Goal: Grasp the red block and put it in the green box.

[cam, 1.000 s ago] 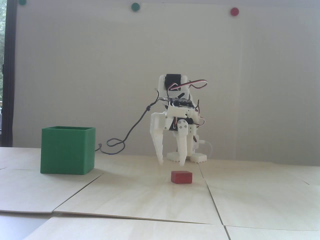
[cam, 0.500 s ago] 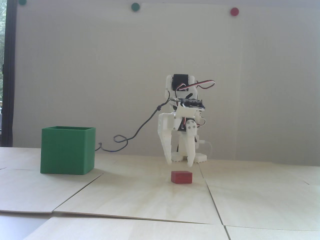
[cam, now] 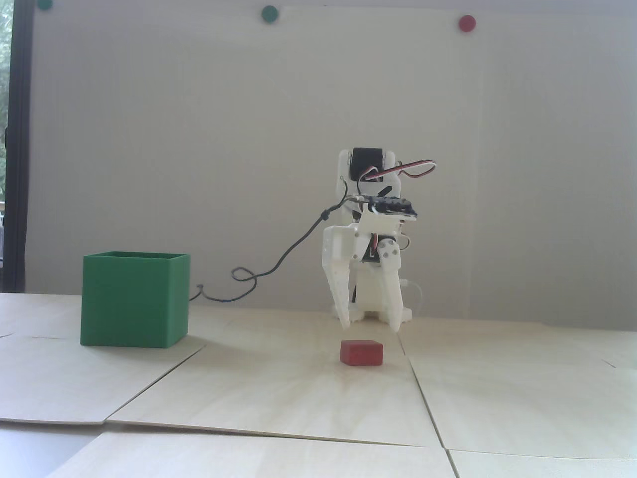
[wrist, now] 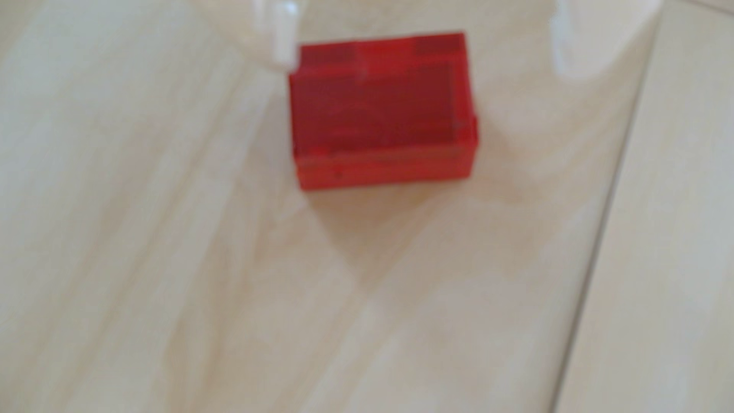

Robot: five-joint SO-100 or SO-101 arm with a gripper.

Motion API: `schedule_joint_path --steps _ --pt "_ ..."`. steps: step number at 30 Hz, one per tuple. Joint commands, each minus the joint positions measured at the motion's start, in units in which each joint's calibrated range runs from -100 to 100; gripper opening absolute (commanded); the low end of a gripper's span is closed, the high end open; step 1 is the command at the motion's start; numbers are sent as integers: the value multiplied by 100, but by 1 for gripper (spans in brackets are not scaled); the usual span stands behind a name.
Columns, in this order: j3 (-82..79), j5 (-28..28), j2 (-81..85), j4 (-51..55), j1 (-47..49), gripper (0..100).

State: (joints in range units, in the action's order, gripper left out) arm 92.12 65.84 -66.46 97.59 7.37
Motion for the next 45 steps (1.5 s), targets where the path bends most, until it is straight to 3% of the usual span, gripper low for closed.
schedule_joint_path --steps 1,45 --pt "424 -4 183 157 39 27" --pt "433 -9 -354 -518 103 26"
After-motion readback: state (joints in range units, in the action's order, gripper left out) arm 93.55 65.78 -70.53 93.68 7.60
